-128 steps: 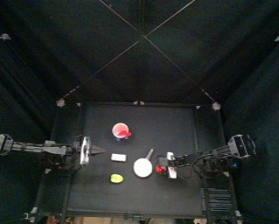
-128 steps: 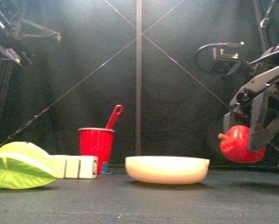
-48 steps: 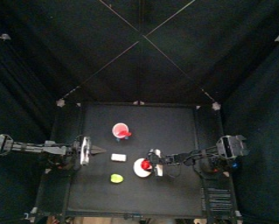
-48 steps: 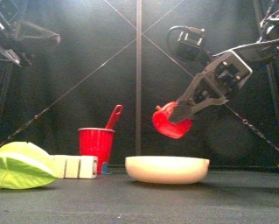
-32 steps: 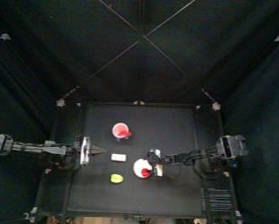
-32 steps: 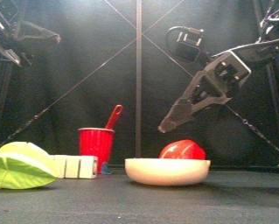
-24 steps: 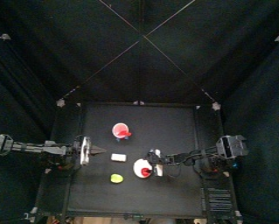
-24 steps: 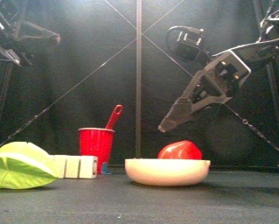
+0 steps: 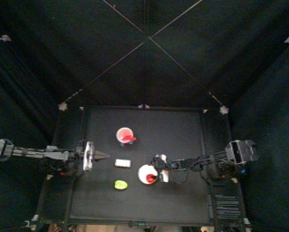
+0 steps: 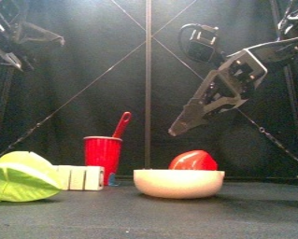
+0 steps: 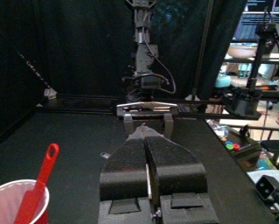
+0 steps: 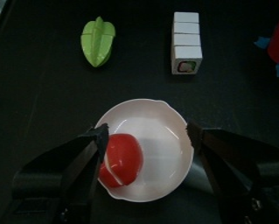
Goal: Place apple in pan
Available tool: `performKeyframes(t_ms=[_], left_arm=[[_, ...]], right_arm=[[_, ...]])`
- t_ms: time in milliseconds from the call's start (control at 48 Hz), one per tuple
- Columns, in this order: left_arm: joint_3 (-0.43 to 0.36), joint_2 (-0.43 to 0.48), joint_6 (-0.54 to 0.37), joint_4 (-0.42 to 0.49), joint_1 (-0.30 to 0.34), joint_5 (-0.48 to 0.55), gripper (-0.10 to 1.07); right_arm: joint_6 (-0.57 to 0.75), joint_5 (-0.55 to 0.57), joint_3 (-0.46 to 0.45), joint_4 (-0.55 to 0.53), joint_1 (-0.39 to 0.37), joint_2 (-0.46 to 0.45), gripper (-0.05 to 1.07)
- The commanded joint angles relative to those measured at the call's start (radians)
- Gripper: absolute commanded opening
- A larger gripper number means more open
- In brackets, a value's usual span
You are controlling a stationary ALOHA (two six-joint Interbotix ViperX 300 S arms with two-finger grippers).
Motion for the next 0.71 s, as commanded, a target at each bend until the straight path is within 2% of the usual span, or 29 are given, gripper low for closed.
performKeyframes(t_ms=[0,688], left_arm=[[-0.014,0.006,0.002,0.002,0.002,-0.005,-0.02],[-0.012,0.006,0.000,0.000,0.002,-0.006,-0.02]], right_arm=[[0.002,-0.002,-0.006,0.000,0.000,-0.034,1.00],[0.002,0.014,-0.014,0.003,0.002,-0.035,1.00]])
